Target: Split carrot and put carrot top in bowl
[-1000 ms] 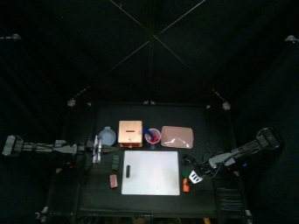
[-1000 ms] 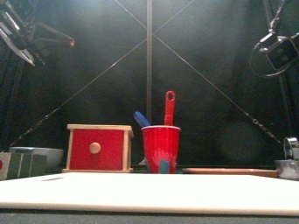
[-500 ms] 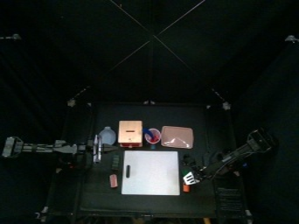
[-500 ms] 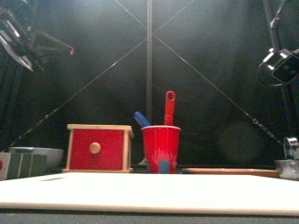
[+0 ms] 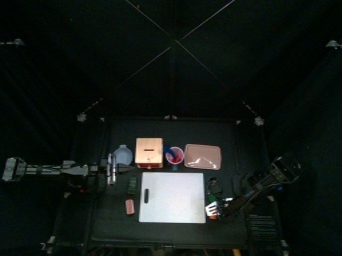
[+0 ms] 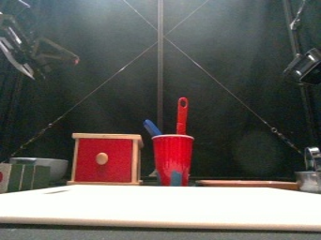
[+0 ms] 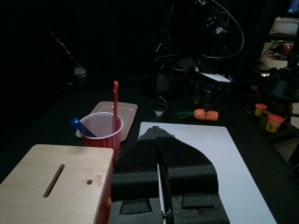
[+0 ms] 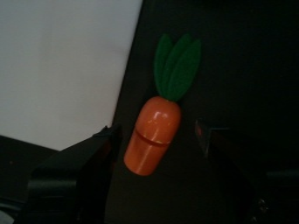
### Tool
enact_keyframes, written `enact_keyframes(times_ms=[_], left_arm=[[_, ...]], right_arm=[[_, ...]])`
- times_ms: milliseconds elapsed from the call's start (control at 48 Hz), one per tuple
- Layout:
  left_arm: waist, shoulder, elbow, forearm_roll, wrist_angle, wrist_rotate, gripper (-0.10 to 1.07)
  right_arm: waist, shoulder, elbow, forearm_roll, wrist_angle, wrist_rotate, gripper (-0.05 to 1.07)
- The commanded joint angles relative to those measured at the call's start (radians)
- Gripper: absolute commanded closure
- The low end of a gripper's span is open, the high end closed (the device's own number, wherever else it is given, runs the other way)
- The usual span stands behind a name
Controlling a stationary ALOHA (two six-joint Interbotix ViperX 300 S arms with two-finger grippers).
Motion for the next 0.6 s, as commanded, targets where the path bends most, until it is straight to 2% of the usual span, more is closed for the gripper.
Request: enact_keyframes(times_ms=[0, 167, 417, 583], left_arm=[[0.002, 0.005, -0.011, -0.005, -0.003, 0.002, 1.01], [0.002, 0.005, -0.003, -0.014, -0.003, 0.002, 1.01], [0.002, 0.005, 0.008, -0.015, -0.003, 0.002, 1.01], [0.003, 0.005, 0.008, -0.015, -0.002, 0.002, 1.01]], right_arm=[[-0.006, 0.002, -0.018, 0.014, 0.002, 0.006, 0.06], [-0.020, 0.034, -0.011, 0.014, -0.032, 0.006, 0.11], [-0.054, 0.066, 0.009, -0.006, -0.115, 0.006, 0.30], [-0.078, 0.086, 0.026, -0.015, -0.140, 0.005, 0.32]])
